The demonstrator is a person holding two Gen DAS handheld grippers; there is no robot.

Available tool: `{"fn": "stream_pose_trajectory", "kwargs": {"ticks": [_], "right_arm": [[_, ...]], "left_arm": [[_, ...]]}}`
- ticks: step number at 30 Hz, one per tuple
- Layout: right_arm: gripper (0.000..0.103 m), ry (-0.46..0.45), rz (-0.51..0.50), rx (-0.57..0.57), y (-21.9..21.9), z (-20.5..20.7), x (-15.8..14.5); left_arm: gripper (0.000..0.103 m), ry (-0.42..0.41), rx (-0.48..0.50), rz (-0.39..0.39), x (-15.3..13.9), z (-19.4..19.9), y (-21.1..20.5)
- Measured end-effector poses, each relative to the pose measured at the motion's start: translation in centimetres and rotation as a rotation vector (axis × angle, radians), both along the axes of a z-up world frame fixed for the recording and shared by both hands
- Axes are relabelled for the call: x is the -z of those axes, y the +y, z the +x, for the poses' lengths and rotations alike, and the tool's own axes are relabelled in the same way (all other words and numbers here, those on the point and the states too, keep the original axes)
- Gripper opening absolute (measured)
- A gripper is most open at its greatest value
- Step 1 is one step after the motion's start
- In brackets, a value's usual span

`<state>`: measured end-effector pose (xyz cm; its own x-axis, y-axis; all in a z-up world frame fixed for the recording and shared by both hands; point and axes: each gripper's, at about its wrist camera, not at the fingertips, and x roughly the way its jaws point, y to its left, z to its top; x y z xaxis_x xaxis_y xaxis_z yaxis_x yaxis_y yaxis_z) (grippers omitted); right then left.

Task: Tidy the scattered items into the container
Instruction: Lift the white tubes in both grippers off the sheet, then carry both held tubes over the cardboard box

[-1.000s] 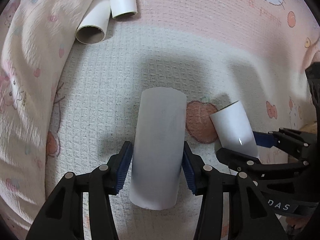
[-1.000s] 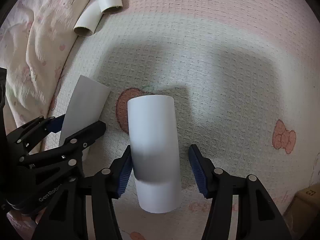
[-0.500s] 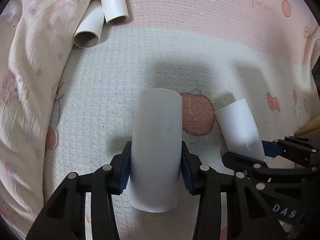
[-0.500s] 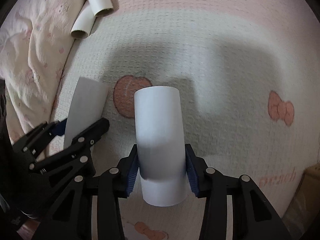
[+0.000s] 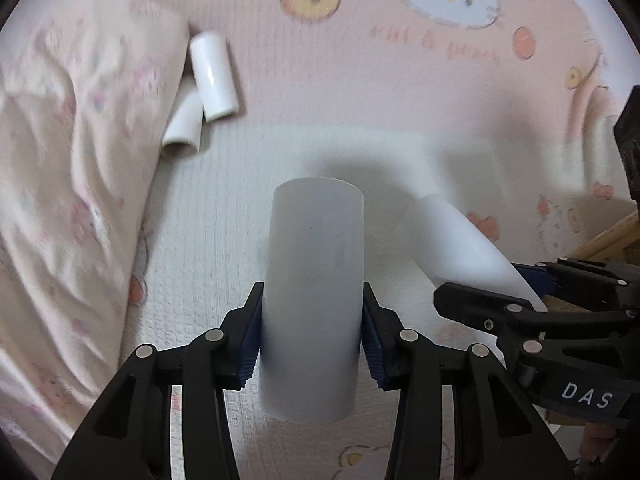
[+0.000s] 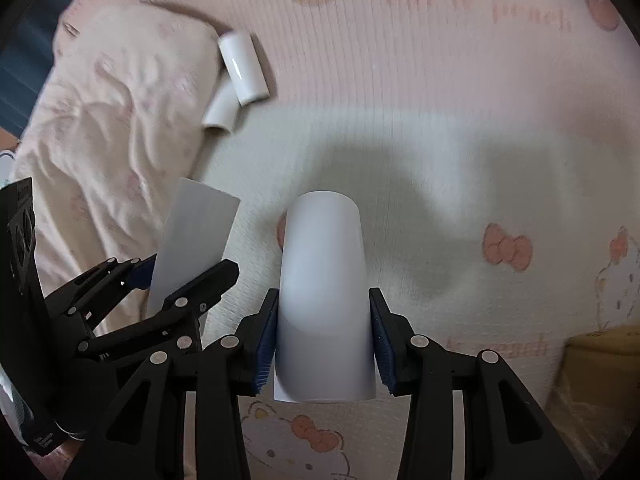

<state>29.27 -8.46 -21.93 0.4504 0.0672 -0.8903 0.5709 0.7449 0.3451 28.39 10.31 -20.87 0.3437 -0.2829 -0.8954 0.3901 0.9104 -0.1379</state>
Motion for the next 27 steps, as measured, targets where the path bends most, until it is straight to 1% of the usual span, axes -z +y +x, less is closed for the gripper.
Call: {"fn": "stream_pose_trajectory", "kwargs": {"ticks": [3, 6, 7, 9, 10, 11, 15, 19, 23, 25, 27], "right_arm": [[0.04, -0.033, -0.019, 0.016, -0.1, -2.1, -2.7], [0.04, -0.065, -0.047, 0.027, -0.4, -2.4, -4.3], [0.04, -0.072, -0.06, 0.026, -0.5, -3.1, -5.0], [0.04, -0.076, -0.106, 0.038, -0.5, -3.5, -6.0], [0.04, -0.078, -0.121, 0.041, -0.2, -4.7, -7.2], [0.04, -0.086, -0.125, 0.043, -0.2, -4.6, -7.4], [0.04, -0.135, -0.105, 0.042, 0.9, -5.7, -9.5], [0.04, -0.144, -0.118, 0.064, 1.1, -7.1, -10.4], [0.04, -0.142, -0.121, 0.09, 1.1, -9.4, -11.2], [0.04, -0.128, -0.121, 0.099, 0.8, -9.9, -11.5], [0.04, -0.098, -0.143, 0.123, -0.3, -10.6, -12.0]], "left_arm": [[0.047, -0.053, 0.021, -0.009, -2.6, -1.9, 0.4], [0.047, -0.113, 0.035, -0.008, -4.8, -2.3, -0.6], [0.047, -0.125, 0.036, -0.018, -5.2, -2.4, -0.8], [0.047, -0.121, 0.042, -0.054, -5.9, -2.3, -0.6], [0.047, -0.12, 0.042, -0.066, -6.4, -2.4, -0.5], [0.047, -0.128, 0.039, -0.071, -6.8, -2.5, -0.6], [0.047, -0.165, 0.055, -0.055, -7.7, -3.1, -1.3], [0.047, -0.187, 0.087, -0.049, -8.9, -3.8, -2.1], [0.047, -0.203, 0.11, -0.047, -9.4, -4.0, -3.0], [0.047, -0.187, 0.125, -0.057, -9.6, -3.6, -4.0], [0.047, -0.18, 0.137, -0.079, -10.0, -3.3, -5.0]]}}
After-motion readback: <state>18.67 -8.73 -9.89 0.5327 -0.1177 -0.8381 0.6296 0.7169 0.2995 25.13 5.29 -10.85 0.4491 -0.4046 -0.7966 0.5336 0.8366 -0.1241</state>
